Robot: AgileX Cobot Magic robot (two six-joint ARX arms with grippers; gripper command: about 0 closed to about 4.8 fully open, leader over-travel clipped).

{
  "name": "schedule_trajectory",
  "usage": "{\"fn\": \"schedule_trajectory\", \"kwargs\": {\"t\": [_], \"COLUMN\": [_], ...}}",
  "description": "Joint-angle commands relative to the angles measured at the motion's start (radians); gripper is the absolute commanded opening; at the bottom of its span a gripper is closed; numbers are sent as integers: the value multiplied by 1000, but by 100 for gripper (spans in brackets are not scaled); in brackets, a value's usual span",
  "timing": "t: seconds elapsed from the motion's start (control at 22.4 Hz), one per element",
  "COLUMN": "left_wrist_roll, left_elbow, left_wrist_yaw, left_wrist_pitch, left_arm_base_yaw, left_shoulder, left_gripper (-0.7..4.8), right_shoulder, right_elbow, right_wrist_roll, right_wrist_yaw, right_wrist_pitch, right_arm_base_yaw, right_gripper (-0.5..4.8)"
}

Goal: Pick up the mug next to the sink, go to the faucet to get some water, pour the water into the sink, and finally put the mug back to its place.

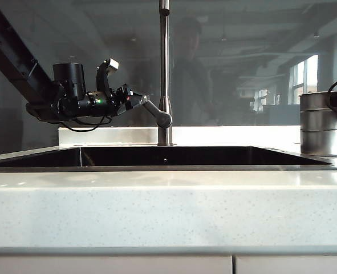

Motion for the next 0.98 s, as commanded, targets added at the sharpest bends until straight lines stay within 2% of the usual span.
{"fn": "schedule_trajectory", "kwargs": {"t": [0.04,0.31,0.53,0.76,0.85,0.94,0.98], "left_wrist_roll": [5,5,5,5,5,5,5], "left_elbow": [0,0,0,0,0,0,0], "left_wrist_yaw": [-68,-68,-68,-69,-68,-68,-68], "left_wrist_pitch": [-50,-50,-50,-50,-50,-50,-50], "left_arm_base_yaw": [14,14,14,14,14,14,14], "left_shoulder": [4,4,4,4,4,4,4], "left_gripper": [268,268,268,268,268,268,268], "right_shoulder": [-10,-14,-83,-209,-285,-397,-447], "right_elbow": [-3,-52,-176,-282,-336,-409,-437], "right_wrist_roll": [-14,-13,-8,43,104,180,220], "right_wrist_yaw": [5,5,24,30,14,-45,-67], "right_wrist_pitch": [17,34,131,139,137,136,132], "right_arm_base_yaw": [-2,-2,-2,0,0,0,0], "right_gripper": [127,127,127,125,95,-13,-6]}}
